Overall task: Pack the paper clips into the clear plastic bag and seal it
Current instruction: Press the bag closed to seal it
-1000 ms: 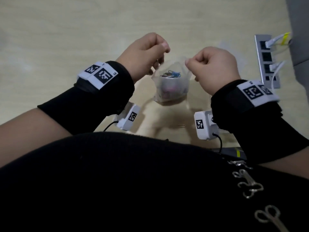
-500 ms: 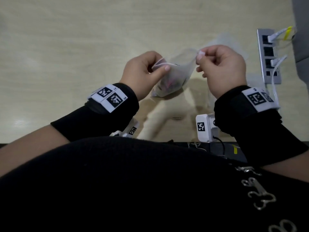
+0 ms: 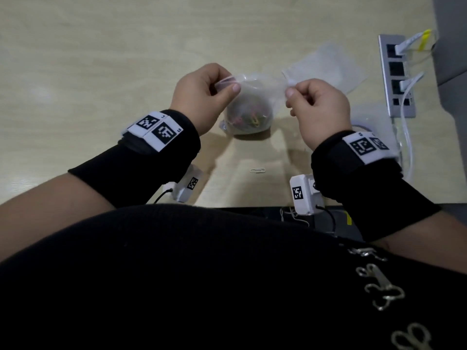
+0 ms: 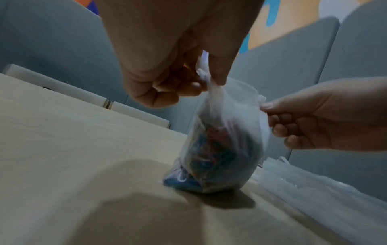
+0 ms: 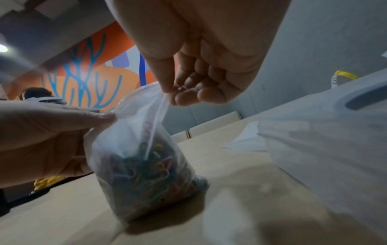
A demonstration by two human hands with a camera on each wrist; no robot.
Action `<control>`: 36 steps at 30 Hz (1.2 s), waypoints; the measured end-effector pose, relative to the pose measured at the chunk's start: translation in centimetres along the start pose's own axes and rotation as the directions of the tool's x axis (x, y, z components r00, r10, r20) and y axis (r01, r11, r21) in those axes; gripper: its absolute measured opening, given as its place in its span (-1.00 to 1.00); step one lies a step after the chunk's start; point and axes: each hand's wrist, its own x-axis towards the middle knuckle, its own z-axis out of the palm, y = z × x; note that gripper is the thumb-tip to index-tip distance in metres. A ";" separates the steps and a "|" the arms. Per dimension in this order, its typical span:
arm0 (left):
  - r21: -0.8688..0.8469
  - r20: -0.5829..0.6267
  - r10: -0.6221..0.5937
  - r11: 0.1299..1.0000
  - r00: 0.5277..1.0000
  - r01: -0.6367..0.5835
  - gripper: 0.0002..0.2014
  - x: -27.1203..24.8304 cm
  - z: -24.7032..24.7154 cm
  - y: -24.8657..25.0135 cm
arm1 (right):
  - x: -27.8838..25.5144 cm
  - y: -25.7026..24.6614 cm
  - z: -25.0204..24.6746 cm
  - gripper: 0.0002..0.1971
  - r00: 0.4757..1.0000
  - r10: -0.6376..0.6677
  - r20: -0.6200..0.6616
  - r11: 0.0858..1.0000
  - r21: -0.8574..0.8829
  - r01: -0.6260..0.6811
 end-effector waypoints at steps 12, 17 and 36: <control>-0.094 0.108 -0.073 0.992 0.991 0.084 -0.84 -1.5 0.7 0.2 | -3.7 2.9 2.4 -0.73 0.737 0.068 0.673 0.719 -0.545 0.432; -0.011 0.138 -0.017 1.000 0.990 0.019 -0.86 -1.8 1.1 -0.3 | -4.5 2.6 3.4 -0.80 0.727 0.074 0.683 0.630 -0.597 0.496; 0.022 0.216 0.076 0.996 0.973 -0.083 -0.83 -0.9 1.0 0.8 | -0.8 -0.7 -1.5 -0.85 0.915 0.040 0.402 0.808 -0.552 0.208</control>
